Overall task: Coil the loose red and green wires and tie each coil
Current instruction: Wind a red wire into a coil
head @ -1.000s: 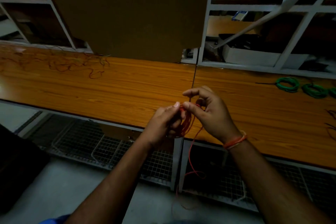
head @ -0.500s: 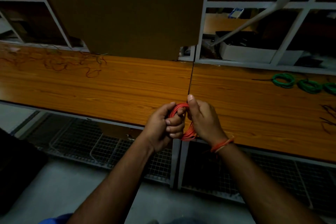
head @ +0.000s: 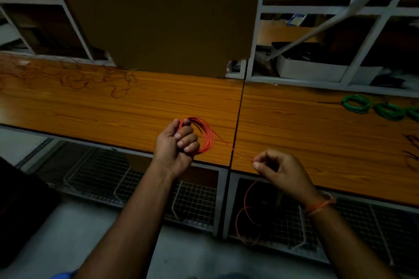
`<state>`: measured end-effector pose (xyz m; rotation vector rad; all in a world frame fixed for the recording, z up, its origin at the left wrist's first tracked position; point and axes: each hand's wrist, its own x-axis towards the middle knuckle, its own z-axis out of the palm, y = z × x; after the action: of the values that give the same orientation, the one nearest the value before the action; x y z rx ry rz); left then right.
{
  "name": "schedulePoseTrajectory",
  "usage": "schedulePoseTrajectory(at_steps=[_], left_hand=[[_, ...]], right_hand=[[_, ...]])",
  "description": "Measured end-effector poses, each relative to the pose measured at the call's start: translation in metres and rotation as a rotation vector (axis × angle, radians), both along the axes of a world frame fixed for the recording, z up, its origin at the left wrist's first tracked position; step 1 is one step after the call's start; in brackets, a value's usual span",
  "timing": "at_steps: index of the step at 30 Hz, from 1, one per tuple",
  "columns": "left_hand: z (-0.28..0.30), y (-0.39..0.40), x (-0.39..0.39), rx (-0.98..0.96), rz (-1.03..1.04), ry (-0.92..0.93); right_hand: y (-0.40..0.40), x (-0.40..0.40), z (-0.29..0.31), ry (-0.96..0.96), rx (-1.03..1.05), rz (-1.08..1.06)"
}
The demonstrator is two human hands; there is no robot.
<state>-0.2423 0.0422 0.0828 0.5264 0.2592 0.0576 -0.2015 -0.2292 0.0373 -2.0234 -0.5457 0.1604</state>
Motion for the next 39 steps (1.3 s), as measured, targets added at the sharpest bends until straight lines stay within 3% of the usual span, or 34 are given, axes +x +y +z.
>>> schedulePoseTrajectory(at_steps=[3, 6, 12, 15, 18, 28, 35, 39], left_hand=[[-0.003, 0.001, 0.002, -0.015, 0.066, -0.004], [-0.004, -0.008, 0.002, 0.095, 0.105, 0.016], [-0.001, -0.039, -0.012, 0.784, 0.031, -0.026], [0.008, -0.052, -0.023, 1.098, -0.067, -0.078], [0.011, -0.056, -0.028, 1.189, -0.11, -0.095], [0.007, -0.043, -0.029, 1.051, -0.235, -0.185], [0.008, -0.046, -0.029, 0.666, -0.316, -0.25], [0.004, -0.045, -0.024, 0.396, -0.343, -0.263]], right_hand=[[-0.009, -0.005, 0.003, -0.078, 0.007, 0.021], [0.0, -0.015, 0.016, -0.292, -0.06, 0.134], [0.039, -0.031, 0.053, -0.54, -0.08, 0.286], [0.047, -0.03, 0.076, -0.482, -0.014, 0.3], [0.051, -0.027, 0.095, -0.374, 0.098, 0.333], [0.059, 0.001, 0.075, -0.287, 0.294, 0.057], [0.064, -0.004, 0.044, -0.209, 0.237, -0.033], [0.071, -0.017, 0.033, -0.045, 0.3, 0.021]])
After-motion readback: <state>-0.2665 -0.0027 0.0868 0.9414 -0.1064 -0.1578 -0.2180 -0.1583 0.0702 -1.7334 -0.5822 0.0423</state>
